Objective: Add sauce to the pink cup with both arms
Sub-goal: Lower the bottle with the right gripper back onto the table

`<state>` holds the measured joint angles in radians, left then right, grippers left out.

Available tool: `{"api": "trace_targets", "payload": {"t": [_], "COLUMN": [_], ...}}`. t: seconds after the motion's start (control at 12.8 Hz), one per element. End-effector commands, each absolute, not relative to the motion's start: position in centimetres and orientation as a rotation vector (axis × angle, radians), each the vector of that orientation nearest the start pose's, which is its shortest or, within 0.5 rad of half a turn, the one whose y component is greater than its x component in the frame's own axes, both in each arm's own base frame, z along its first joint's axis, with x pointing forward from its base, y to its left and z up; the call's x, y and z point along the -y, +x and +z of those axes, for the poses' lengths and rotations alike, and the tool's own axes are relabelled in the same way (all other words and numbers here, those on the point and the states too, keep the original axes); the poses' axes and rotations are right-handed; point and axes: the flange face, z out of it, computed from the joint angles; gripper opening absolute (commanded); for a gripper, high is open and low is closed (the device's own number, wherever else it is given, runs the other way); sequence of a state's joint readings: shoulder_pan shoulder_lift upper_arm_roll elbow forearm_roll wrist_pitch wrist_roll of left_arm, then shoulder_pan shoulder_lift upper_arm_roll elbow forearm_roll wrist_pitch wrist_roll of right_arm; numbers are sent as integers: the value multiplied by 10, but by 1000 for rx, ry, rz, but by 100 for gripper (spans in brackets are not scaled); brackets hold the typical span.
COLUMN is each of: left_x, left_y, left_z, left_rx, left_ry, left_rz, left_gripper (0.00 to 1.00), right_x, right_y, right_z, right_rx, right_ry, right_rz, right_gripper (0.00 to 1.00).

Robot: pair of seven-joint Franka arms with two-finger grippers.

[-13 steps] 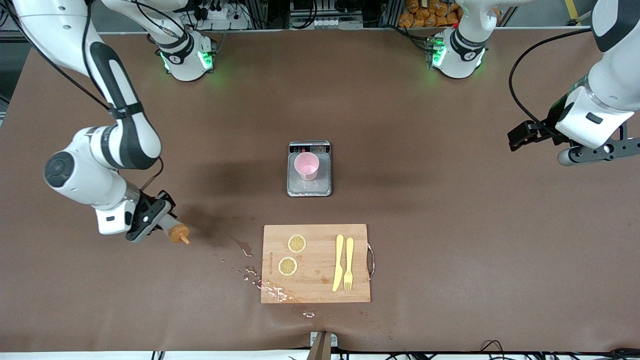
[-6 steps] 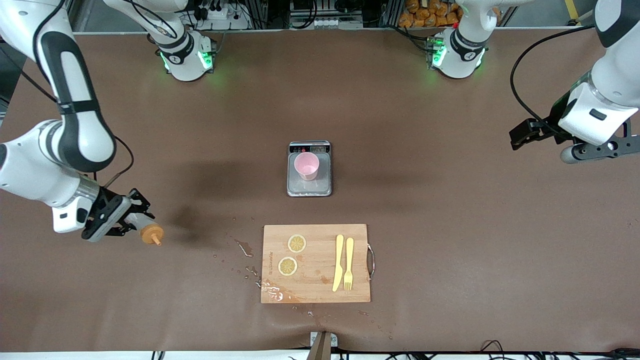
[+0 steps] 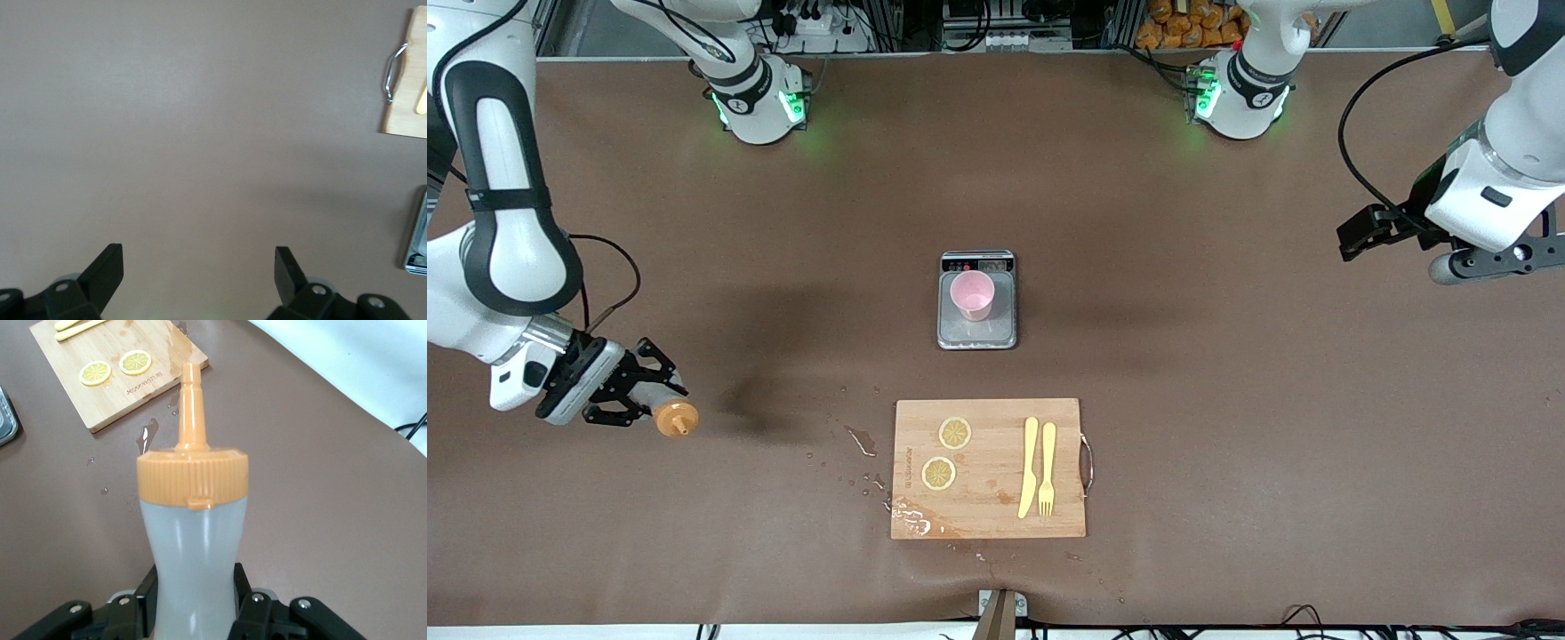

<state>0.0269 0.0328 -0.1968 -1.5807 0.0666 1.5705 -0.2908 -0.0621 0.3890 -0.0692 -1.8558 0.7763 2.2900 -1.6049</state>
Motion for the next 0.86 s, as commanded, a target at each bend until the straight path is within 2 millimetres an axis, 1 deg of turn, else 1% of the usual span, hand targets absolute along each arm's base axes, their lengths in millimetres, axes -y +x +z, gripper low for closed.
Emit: {"api": "trace_targets", "payload": {"t": [0.0, 0.08, 0.16, 0.39, 0.55, 0.7, 0.78], "left_x": [91, 97, 98, 98, 98, 98, 98], "left_y": [551, 550, 550, 551, 551, 551, 551], "left_z": [608, 607, 606, 603, 605, 605, 605], "left_rx": [153, 144, 143, 143, 145, 143, 143], "left_ry": [-3007, -3007, -3007, -3007, -3007, -3008, -3008], "left_rz": [22, 23, 25, 32, 27, 27, 27], "left_gripper": [100, 100, 100, 100, 100, 100, 100], "right_x": [84, 87, 89, 101, 111, 120, 125], "right_y": [640, 640, 638, 631, 626, 624, 622], "right_z": [309, 299, 290, 263, 251, 240, 229], "right_rx": [1300, 1307, 1316, 1323, 1340, 1394, 1407], "right_ry": [-2346, -2311, -2263, -2166, -2111, -2080, -2064], "right_rz": [-769, -810, -840, -880, -908, -964, -998], "right_gripper": [0, 0, 0, 0, 0, 0, 0]}}
